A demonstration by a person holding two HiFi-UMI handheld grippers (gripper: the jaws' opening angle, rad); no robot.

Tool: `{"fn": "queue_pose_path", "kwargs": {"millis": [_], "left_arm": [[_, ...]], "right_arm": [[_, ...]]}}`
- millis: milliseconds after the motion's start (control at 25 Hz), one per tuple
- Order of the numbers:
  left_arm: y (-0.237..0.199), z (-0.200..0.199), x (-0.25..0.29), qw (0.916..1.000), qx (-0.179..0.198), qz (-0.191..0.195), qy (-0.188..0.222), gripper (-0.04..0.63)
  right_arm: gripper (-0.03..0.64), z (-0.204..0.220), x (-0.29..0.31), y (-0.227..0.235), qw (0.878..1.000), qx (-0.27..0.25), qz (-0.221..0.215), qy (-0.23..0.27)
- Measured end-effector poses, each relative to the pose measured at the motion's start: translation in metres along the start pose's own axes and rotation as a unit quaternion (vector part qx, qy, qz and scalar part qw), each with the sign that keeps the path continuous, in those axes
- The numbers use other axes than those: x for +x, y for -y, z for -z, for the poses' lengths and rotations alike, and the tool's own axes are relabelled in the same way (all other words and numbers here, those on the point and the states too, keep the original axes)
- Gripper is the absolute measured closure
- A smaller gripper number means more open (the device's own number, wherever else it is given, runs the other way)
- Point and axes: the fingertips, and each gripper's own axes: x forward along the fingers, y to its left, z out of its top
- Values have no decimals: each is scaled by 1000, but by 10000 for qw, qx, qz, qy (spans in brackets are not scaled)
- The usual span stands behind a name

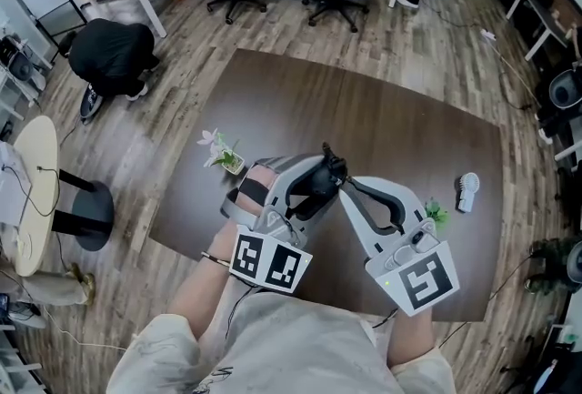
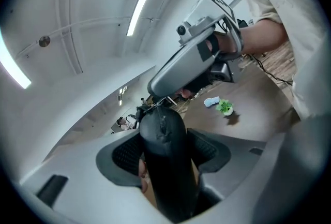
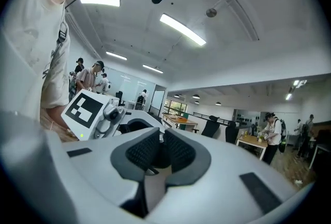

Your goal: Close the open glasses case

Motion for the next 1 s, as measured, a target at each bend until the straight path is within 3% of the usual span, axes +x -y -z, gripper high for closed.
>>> {"fn": "queue_pose_path", "kwargs": {"millis": [80, 200, 280, 440, 640, 720, 840, 1000], "left_arm": [[3, 1, 1, 9998, 170, 8, -101, 325], [8, 7, 2, 9979, 561, -41, -311, 325], [10, 12, 2, 9958, 810, -59, -433, 325], [17, 18, 1, 9926, 1094, 39, -518, 327], [19, 15, -2, 9963, 779, 100, -337, 330], [13, 16, -3, 9965, 757, 16, -349, 331], [5, 18, -4, 9942, 971, -66, -460, 331], [7, 18, -1, 9893, 1339, 4, -587, 331]], "right_arm": [[546, 1, 6, -6, 9997, -221, -43, -117], [528, 26, 7, -13, 9923, -745, -287, -946], [532, 34, 8, -16, 9877, -865, -436, -1226], [585, 36, 12, -19, 9903, -538, -579, -1142], [598, 23, 9, -13, 9970, 149, -511, -557], [618, 26, 3, -7, 9970, 292, -420, -582], [620, 42, -4, 0, 9956, 225, -272, -862], [617, 36, -6, -4, 9970, 254, -198, -698]]}}
